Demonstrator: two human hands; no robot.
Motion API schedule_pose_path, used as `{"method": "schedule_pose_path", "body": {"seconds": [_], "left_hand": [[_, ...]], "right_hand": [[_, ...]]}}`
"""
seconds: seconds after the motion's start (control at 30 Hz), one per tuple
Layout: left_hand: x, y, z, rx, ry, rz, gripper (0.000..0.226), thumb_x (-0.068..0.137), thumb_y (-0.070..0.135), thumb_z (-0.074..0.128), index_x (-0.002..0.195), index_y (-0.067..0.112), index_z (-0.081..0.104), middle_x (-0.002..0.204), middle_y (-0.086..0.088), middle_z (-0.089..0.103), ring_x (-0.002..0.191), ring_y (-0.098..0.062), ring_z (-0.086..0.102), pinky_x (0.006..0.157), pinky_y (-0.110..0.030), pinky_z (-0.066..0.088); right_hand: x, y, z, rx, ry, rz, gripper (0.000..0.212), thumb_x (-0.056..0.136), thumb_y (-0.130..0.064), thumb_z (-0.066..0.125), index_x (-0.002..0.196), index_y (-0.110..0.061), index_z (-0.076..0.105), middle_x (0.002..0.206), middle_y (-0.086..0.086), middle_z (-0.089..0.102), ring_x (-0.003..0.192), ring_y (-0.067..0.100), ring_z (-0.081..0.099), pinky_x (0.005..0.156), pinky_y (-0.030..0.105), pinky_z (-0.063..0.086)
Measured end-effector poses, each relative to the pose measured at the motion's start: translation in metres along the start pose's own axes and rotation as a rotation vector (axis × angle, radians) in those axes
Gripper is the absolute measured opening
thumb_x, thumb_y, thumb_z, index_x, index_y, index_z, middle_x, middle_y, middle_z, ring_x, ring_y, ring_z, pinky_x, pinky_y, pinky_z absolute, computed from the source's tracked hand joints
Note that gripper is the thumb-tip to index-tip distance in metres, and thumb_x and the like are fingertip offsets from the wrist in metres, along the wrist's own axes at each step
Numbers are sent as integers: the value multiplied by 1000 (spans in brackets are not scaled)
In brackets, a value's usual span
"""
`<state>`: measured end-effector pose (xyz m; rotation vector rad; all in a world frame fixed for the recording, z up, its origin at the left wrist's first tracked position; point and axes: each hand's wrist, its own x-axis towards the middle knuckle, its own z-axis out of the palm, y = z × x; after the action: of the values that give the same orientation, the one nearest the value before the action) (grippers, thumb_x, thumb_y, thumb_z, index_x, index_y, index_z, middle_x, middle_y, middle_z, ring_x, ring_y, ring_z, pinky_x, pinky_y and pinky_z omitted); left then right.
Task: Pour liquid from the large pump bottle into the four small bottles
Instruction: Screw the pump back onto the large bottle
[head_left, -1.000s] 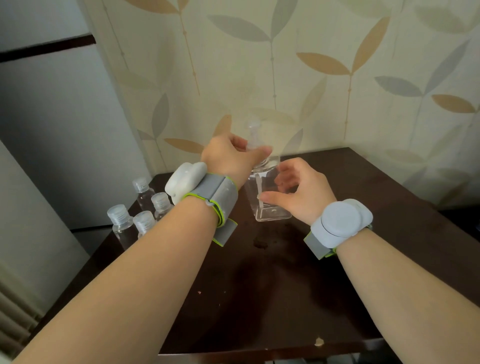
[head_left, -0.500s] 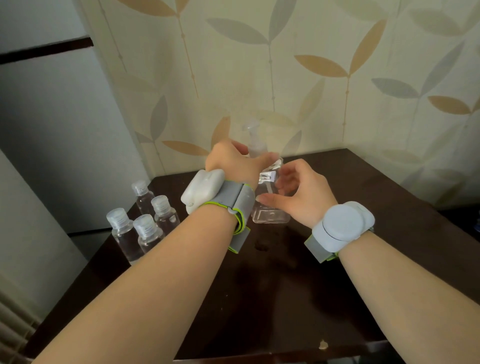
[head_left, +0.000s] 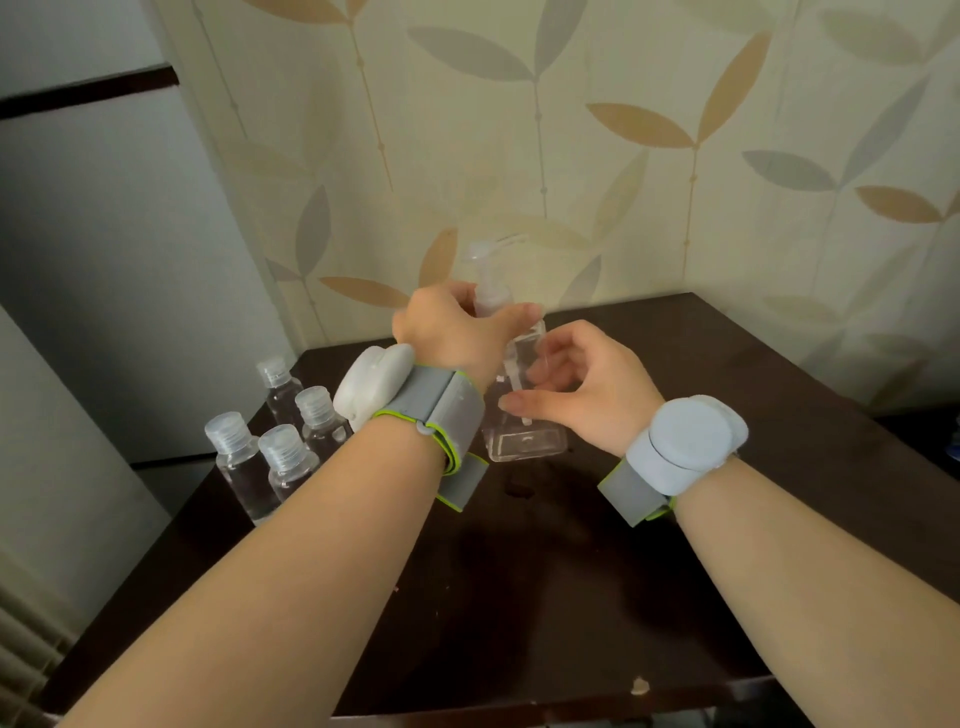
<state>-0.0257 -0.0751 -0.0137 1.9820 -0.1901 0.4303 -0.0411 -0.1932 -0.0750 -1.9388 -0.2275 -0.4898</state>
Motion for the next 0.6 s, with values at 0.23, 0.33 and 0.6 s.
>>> {"method": "schedule_pose_path", "body": {"seconds": [0.23,0.33,0.6], "left_hand": [[8,2,-10,-291,-220,-29,24,73,1,71,95,10,64,82,-6,60,83,-20,54,85,-31,47],[9,0,-11,-244,-251,-26,39,79,6,67,116,-1,57,98,-12,59,90,-20,54,93,-32,44],[3,1,1,114,159,-60,51,64,58,71,87,15,58,72,7,52,77,-16,52,63,-22,34]], "right_hand": [[1,2,-2,109,-24,39,44,54,-40,80,85,-32,50,78,-11,64,67,4,55,69,21,44],[1,2,-1,79,-19,53,45,53,-44,79,84,-33,49,78,-11,64,65,1,53,65,18,41],[2,4,1,-153,83,-5,55,53,-42,84,91,-23,47,79,-10,56,67,1,53,56,10,40]]}}
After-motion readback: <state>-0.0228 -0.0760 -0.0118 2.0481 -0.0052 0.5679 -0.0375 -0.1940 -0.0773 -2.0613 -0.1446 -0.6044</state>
